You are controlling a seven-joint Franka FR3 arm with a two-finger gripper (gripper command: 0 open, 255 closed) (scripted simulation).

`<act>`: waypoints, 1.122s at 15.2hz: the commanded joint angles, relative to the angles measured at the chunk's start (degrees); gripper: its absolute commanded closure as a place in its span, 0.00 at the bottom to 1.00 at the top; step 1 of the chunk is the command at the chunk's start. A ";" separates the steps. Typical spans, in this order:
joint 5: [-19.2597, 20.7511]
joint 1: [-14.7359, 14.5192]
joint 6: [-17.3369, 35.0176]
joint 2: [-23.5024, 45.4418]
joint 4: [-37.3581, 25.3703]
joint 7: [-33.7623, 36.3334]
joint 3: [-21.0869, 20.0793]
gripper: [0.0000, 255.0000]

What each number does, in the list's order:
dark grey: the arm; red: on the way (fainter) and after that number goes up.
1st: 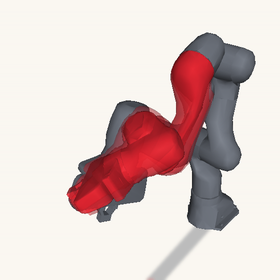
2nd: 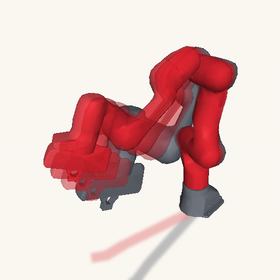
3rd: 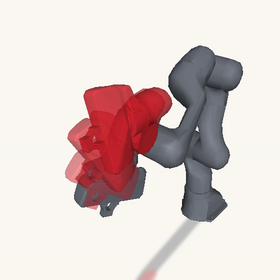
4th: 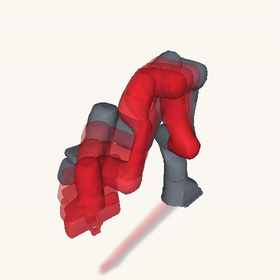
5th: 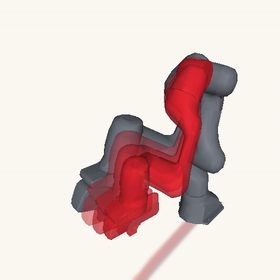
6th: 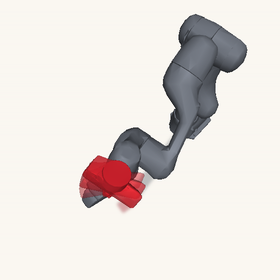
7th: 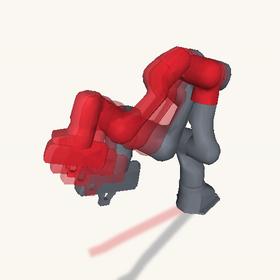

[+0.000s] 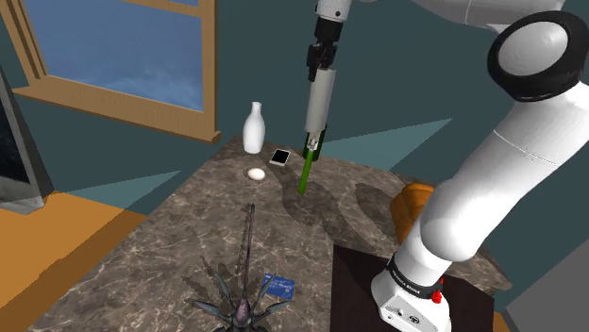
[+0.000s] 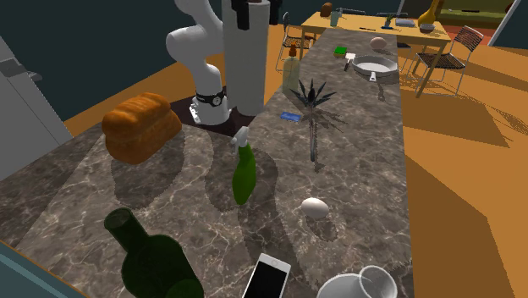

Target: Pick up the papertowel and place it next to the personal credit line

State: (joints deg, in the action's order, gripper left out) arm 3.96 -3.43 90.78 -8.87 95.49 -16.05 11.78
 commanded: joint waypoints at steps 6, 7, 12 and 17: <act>0.33 -3.59 0.15 -6.06 6.77 9.90 -6.11 1.00; 0.23 -4.08 0.06 -6.70 7.41 11.30 -7.03 1.00; -0.61 -6.56 -0.50 -8.99 9.58 18.30 -11.69 1.00; -1.78 -9.01 -1.12 -9.77 10.10 25.32 -16.47 1.00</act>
State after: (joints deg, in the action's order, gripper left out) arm 2.41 -11.97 89.64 -18.38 105.24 7.86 -3.79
